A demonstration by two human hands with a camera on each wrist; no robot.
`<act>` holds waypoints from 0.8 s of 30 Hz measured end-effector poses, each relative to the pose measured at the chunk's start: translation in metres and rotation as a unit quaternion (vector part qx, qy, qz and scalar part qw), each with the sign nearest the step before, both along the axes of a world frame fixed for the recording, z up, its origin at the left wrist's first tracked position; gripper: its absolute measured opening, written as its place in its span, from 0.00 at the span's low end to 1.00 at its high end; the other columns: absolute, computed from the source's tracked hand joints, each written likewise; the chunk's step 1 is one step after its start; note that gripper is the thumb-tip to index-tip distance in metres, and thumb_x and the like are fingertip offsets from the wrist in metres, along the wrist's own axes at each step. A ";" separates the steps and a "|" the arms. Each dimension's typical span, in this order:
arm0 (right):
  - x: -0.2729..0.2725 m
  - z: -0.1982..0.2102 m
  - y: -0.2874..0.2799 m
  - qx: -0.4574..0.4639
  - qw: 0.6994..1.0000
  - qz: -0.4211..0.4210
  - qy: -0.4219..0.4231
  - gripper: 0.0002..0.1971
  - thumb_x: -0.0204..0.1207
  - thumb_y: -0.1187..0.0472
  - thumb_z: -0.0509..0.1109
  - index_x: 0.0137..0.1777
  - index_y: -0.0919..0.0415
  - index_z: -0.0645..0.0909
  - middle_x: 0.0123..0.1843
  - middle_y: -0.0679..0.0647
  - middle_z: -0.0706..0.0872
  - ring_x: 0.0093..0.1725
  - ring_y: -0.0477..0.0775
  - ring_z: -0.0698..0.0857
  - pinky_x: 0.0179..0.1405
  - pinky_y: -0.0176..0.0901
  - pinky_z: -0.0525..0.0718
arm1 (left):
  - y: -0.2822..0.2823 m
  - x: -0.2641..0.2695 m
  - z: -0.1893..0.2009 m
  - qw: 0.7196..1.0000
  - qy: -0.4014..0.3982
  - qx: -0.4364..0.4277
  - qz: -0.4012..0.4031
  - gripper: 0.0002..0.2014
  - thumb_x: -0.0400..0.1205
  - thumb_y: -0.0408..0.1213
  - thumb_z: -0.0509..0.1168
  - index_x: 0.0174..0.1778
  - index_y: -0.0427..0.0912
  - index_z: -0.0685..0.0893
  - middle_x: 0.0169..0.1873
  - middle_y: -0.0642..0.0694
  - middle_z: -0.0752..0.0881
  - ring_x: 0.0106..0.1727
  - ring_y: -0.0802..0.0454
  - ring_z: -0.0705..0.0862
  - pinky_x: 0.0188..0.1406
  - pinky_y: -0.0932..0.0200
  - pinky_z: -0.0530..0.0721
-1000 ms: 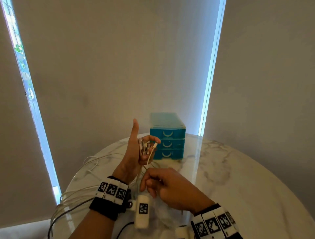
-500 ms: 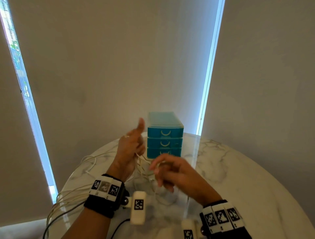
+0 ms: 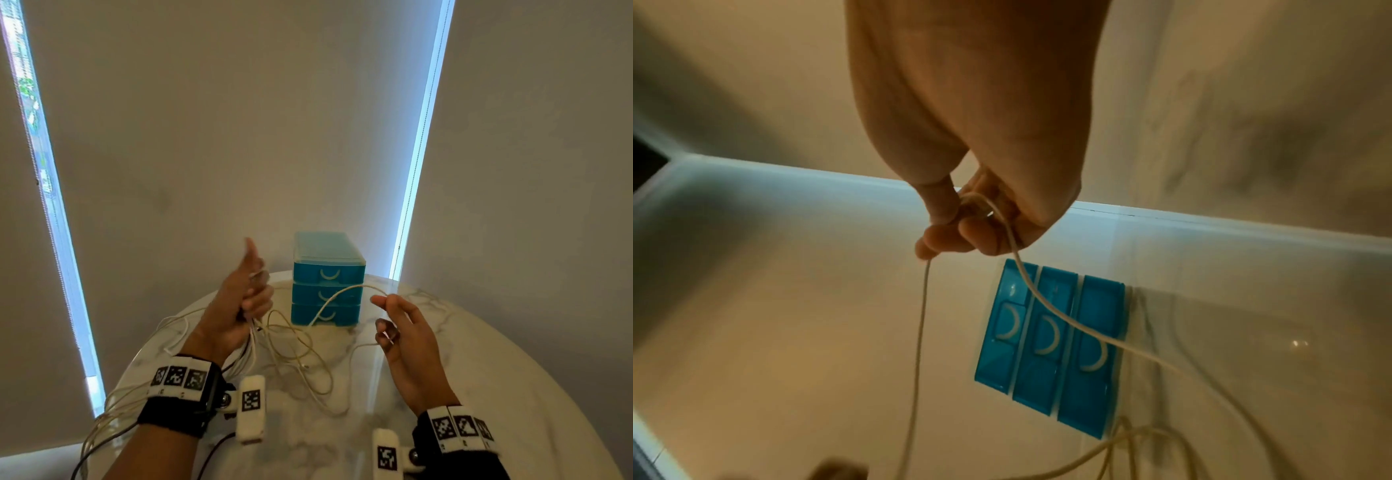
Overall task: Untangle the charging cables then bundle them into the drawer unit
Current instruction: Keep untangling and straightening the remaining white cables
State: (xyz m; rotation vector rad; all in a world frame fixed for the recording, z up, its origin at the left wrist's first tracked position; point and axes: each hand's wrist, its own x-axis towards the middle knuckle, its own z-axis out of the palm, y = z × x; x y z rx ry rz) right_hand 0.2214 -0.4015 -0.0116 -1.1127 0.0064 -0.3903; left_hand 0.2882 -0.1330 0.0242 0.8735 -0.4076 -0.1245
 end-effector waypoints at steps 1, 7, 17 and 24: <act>-0.002 0.002 0.003 -0.033 0.999 0.003 -0.008 0.13 0.88 0.55 0.72 0.67 0.63 0.86 0.62 0.57 0.96 0.41 0.52 0.82 0.43 0.46 0.81 | -0.004 -0.005 0.003 0.996 -0.023 0.087 -0.021 0.22 0.81 0.63 0.77 0.43 0.48 0.82 0.25 0.53 0.66 0.18 0.61 0.64 0.18 0.64 0.58; -0.011 0.010 0.010 -0.115 0.992 0.036 -0.039 0.13 0.80 0.55 0.80 0.61 0.58 0.95 0.46 0.58 0.91 0.41 0.51 0.83 0.46 0.45 0.86 | -0.039 -0.023 0.002 0.921 -0.054 0.383 -0.035 0.20 0.85 0.60 0.74 0.63 0.49 0.94 0.28 0.49 0.71 0.24 0.55 0.63 0.22 0.62 0.61; 0.009 -0.038 0.001 -0.425 0.888 0.027 0.174 0.08 0.79 0.49 0.82 0.47 0.53 0.95 0.43 0.50 0.96 0.48 0.50 0.93 0.64 0.61 0.93 | -0.026 -0.012 0.010 0.995 -0.075 0.003 0.061 0.16 0.92 0.52 0.62 0.51 0.46 0.89 0.33 0.49 0.77 0.17 0.62 0.64 0.17 0.62 0.55; -0.003 0.000 -0.017 -0.241 0.948 -0.037 0.203 0.46 0.86 0.24 0.50 0.48 0.65 0.95 0.27 0.56 0.80 0.23 0.51 0.78 0.23 0.39 0.77 | -0.007 0.003 0.001 0.988 -0.005 -0.125 0.091 0.21 0.93 0.60 0.59 0.62 0.47 0.87 0.40 0.53 0.84 0.16 0.61 0.64 0.17 0.67 0.57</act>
